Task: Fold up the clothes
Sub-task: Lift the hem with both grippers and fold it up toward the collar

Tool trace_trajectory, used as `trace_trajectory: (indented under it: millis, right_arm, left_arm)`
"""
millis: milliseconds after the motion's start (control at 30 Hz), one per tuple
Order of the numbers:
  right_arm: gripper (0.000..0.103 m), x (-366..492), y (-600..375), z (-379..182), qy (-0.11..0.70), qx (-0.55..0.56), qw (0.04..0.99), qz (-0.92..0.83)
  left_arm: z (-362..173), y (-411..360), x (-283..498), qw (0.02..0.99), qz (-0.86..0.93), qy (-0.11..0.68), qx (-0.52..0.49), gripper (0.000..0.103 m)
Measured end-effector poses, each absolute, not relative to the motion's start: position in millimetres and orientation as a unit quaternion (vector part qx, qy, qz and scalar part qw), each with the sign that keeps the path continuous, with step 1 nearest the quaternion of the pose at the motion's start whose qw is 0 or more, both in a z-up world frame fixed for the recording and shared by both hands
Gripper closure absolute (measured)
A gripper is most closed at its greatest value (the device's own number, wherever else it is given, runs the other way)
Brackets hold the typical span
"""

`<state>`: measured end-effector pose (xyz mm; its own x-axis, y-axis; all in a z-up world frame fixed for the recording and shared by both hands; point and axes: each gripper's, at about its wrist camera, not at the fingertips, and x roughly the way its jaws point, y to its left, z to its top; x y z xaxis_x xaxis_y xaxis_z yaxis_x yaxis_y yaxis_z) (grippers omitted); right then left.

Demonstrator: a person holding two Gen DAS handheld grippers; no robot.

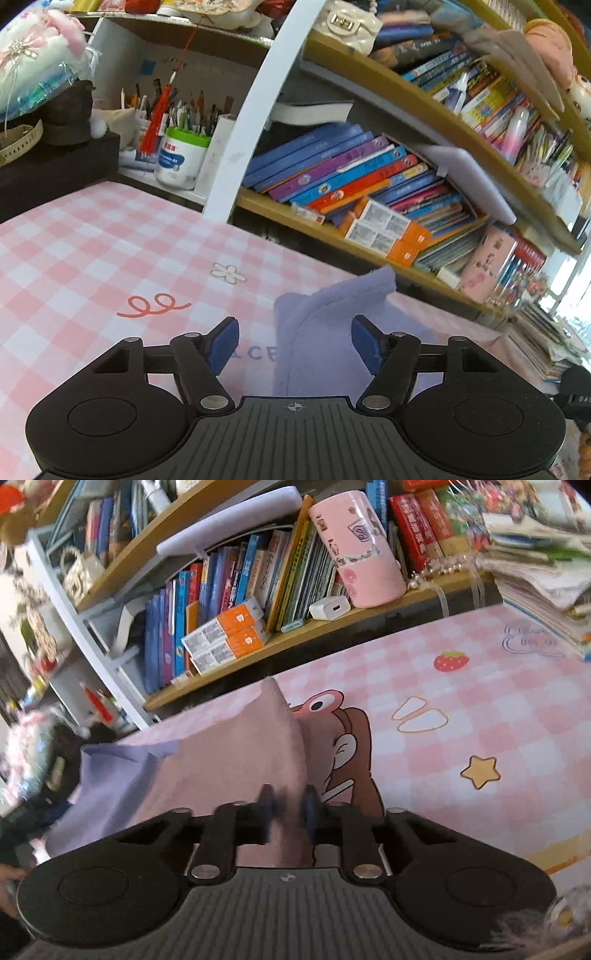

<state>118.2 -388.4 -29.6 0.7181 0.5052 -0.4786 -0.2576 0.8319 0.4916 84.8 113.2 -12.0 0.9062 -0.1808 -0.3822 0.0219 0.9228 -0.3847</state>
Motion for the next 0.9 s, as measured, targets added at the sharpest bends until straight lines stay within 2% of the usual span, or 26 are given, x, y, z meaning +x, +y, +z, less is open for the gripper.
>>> trace_trajectory:
  millis: [67,133,167,233,300,333,367,467,567,633,700,733,767,800,900]
  right_arm:
    - [0.096,117,-392,-28,0.302,0.206,0.906,0.212]
    - [0.097,114,-394,-24,0.292,0.21,0.907,0.218]
    - [0.097,113,-394,-22,0.287,0.213,0.908,0.221]
    - [0.097,111,-396,-19,0.28,0.216,0.908,0.224]
    - [0.097,110,-397,-18,0.277,0.219,0.908,0.226]
    - [0.097,109,-397,-18,0.276,0.221,0.907,0.227]
    - [0.097,109,-398,-17,0.273,0.225,0.907,0.23]
    - [0.097,101,-411,-10,0.244,0.258,0.899,0.255]
    - [0.097,98,-415,-5,0.242,0.242,0.911,0.229]
    - [0.094,105,-412,-13,0.279,0.224,0.914,0.194]
    - [0.089,111,-411,-19,0.3,0.213,0.916,0.162]
    - [0.08,111,-411,-19,0.301,0.211,0.916,0.158]
    - [0.074,111,-411,-20,0.301,0.211,0.917,0.155]
    - [0.073,110,-411,-20,0.298,0.212,0.917,0.159]
    - [0.072,110,-410,-20,0.294,0.215,0.916,0.168]
  left_arm:
    - [-14,114,86,0.956,-0.049,0.218,-0.189,0.038]
    - [-17,115,88,0.952,-0.062,0.225,-0.199,0.052]
    - [-19,116,90,0.948,-0.074,0.23,-0.207,0.068]
    - [-24,117,95,0.938,-0.096,0.247,-0.224,0.074]
    - [-26,118,96,0.933,-0.103,0.251,-0.236,0.09]
    - [-24,120,92,0.934,-0.108,0.233,-0.248,0.096]
    - [-21,124,87,0.933,-0.12,0.208,-0.268,0.098]
    - [-11,134,70,0.934,-0.135,0.133,-0.303,0.098]
    - [-18,134,80,0.928,-0.118,0.181,-0.303,0.098]
    - [-21,131,86,0.925,-0.113,0.204,-0.301,0.095]
    - [-19,127,87,0.929,-0.101,0.211,-0.286,0.082]
    - [-18,125,87,0.93,-0.102,0.21,-0.283,0.077]
    - [-17,124,86,0.93,-0.105,0.209,-0.282,0.065]
    - [-17,123,84,0.931,-0.108,0.207,-0.281,0.057]
    - [-18,117,87,0.93,-0.118,0.22,-0.271,0.056]
